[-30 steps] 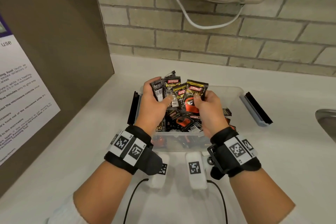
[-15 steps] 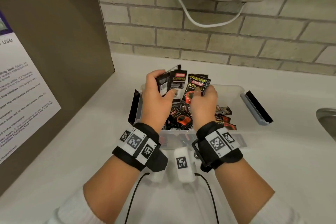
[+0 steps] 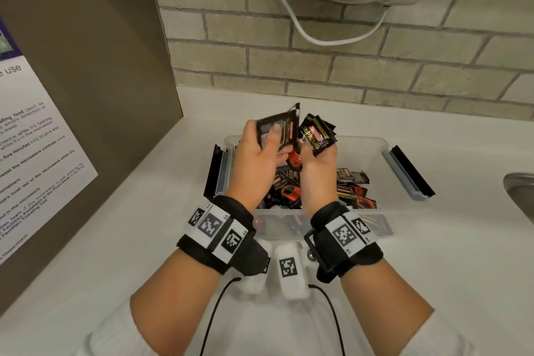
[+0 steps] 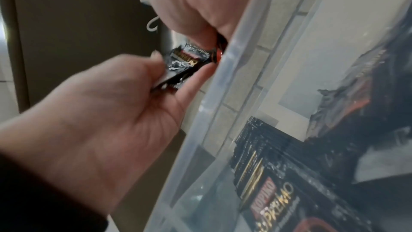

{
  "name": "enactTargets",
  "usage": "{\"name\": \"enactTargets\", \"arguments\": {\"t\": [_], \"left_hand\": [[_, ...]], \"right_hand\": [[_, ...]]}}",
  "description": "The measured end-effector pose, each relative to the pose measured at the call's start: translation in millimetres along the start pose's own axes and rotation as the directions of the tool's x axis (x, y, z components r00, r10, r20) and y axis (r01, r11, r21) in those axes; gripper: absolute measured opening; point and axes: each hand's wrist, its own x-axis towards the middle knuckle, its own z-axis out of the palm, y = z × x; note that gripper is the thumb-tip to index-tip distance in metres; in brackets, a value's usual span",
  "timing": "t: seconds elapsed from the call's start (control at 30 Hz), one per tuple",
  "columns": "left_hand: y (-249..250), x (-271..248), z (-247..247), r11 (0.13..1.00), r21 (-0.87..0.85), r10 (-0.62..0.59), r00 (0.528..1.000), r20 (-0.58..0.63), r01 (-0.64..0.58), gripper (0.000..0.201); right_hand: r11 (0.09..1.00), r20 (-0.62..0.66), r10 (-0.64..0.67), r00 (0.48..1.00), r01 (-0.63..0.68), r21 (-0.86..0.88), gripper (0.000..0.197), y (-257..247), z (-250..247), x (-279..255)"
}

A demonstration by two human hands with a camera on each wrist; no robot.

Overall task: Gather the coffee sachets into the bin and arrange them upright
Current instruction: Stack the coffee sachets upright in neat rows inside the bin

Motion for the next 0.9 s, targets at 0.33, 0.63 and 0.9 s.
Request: {"name": "enactTargets", "arguments": {"t": [0.33,0.63,0.9], "left_hand": [[5,10,-16,0.965,-0.193,-0.219,0.949,-0.225,0.177,0.022],[-2,12,-23,0.989,-0.04,-0.145,0.98,-0.137,0.141,0.01],[-3,24,-46,0.99,0.138,0.005,0.992,-0.129,0.013,0.011]], "right_hand": [[0.959,0.081,0.154,0.985,-0.169,0.226,0.017,4,-19,11],[0.978,0.056,0.078,0.995,-0.087,0.192,0.032,4,-18,6],[0.982,0.145,0.028,0.989,-0.055,0.183,0.02,0,-23,5]]}}
